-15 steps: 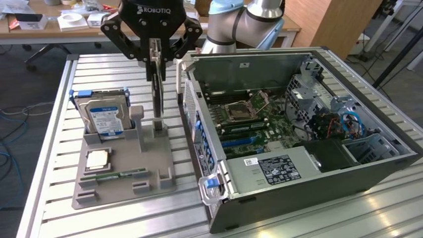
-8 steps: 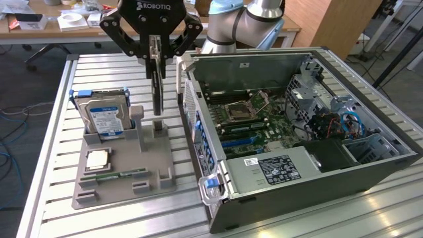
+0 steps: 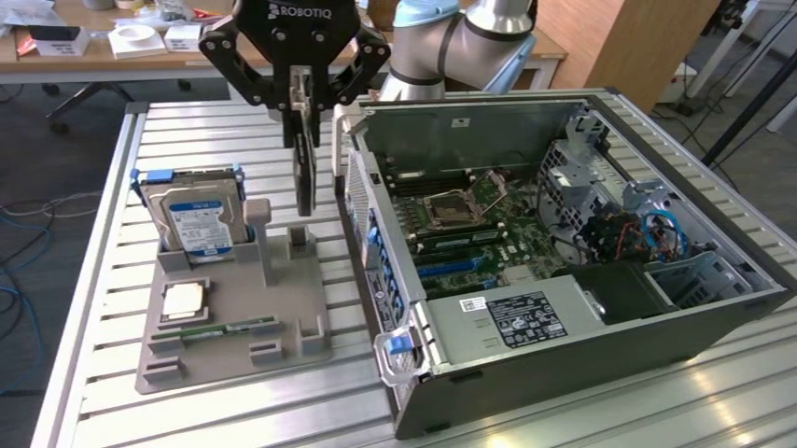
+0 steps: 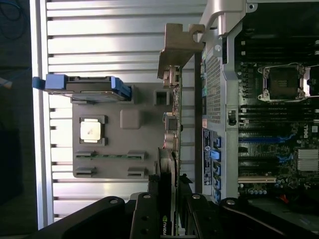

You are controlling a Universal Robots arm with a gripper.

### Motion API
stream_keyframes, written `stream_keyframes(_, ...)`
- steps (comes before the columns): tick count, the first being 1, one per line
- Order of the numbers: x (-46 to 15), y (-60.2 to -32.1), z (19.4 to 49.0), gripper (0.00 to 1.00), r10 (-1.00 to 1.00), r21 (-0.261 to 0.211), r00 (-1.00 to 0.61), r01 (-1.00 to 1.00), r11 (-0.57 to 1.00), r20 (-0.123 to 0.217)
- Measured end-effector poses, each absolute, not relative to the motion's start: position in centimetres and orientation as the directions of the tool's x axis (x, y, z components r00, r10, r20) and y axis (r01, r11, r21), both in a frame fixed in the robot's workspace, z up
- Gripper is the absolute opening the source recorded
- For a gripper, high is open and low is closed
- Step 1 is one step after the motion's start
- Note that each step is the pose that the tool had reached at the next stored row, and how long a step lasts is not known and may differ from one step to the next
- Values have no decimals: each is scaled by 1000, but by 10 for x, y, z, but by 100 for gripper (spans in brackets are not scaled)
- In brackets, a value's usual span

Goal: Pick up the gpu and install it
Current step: 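Pick up the gpu and move the gpu toward the slot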

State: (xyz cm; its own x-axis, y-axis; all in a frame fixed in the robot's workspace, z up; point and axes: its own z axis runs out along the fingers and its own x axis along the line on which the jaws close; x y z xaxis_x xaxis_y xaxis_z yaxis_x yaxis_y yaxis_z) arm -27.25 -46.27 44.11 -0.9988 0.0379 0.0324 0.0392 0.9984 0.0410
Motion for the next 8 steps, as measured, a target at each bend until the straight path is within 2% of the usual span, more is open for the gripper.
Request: stream_keyframes(8, -255, -463, 441, 26, 38, 41, -999, 39, 998, 32)
